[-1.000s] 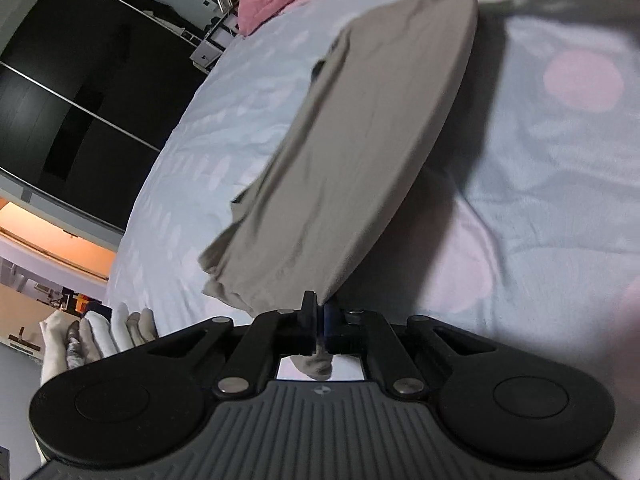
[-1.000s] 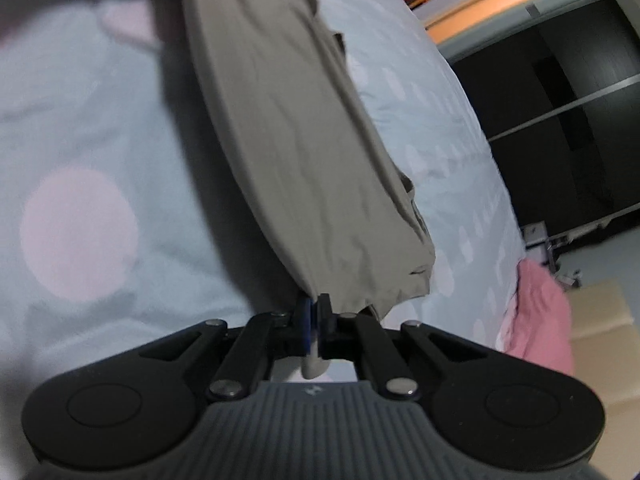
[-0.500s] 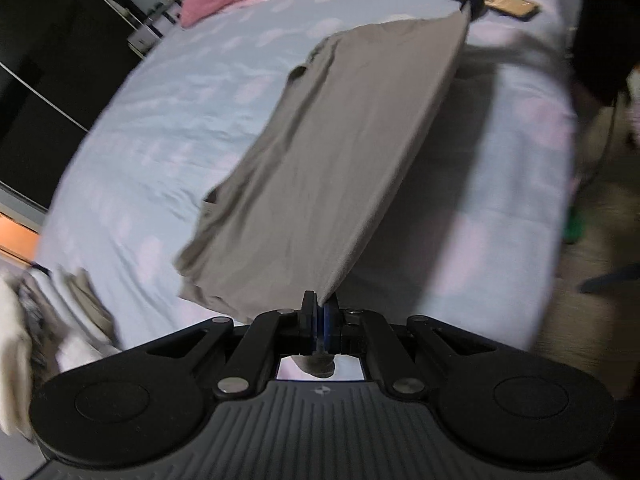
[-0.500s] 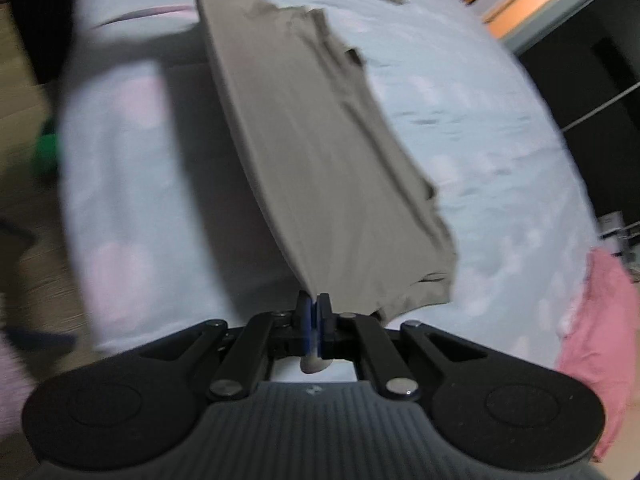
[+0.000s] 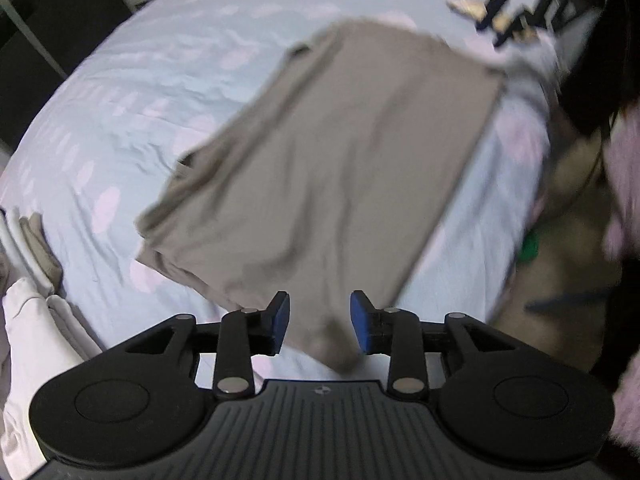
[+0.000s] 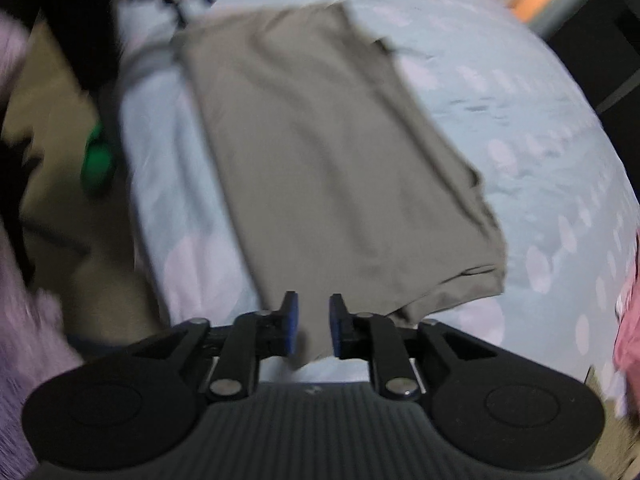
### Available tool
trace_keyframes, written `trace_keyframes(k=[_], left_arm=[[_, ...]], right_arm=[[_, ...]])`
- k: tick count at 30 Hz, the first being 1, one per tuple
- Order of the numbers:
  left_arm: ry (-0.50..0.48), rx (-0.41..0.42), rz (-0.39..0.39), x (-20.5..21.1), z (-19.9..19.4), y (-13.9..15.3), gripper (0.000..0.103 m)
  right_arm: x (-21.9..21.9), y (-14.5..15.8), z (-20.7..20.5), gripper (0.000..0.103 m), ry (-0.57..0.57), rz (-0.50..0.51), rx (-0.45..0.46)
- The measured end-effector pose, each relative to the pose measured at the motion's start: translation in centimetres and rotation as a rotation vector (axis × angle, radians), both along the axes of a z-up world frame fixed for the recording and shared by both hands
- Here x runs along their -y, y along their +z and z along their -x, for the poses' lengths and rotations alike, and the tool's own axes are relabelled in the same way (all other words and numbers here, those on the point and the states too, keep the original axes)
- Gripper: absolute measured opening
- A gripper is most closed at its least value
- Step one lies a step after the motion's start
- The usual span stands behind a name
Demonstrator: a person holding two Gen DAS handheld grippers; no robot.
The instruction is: Fold clothes
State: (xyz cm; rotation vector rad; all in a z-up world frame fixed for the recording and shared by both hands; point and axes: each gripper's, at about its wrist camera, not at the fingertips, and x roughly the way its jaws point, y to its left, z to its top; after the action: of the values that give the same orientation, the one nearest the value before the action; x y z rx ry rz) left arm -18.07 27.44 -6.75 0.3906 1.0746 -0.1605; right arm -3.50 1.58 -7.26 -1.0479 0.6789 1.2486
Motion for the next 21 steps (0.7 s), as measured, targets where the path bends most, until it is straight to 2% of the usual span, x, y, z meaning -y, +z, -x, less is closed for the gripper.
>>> trace_keyframes(k=[6, 7, 9, 11, 17, 20, 21], left_arm=[[0.110, 0.115, -0.072, -3.5, -4.9, 0.8, 0.032], [0.137, 0.136, -0.078, -4.3, -5.8, 0.7, 0.034], [0.177, 0.164, -0.082, -5.9, -7.4, 0.3, 0.045], [0.210, 0.162, -0.084, -7.3, -8.9, -0.5, 0.045], [0.338, 0.109, 0.014, -11.4, -11.8, -3.4, 0.045], [0.368, 0.100, 0.064, -12.8, -12.2, -4.5, 0.042], [0.381, 0.109, 0.080, -13.1, -12.3, -4.7, 0.037]], right_arm=[[-1.4, 1.1, -5.0, 0.026, -0.198, -0.113, 0.012], [-1.7, 1.2, -6.0, 0.028, -0.235, -0.129, 0.001], [-2.3, 1.0, -7.9, 0.036, -0.306, -0.158, -0.027], [-2.9, 0.6, -9.9, 0.036, -0.370, -0.177, -0.060], [-4.3, -1.1, -15.7, 0.038, -0.535, -0.216, -0.131], [-4.9, -2.3, -18.3, 0.038, -0.611, -0.224, -0.171], [-5.1, -2.7, -19.0, 0.038, -0.628, -0.224, -0.187]])
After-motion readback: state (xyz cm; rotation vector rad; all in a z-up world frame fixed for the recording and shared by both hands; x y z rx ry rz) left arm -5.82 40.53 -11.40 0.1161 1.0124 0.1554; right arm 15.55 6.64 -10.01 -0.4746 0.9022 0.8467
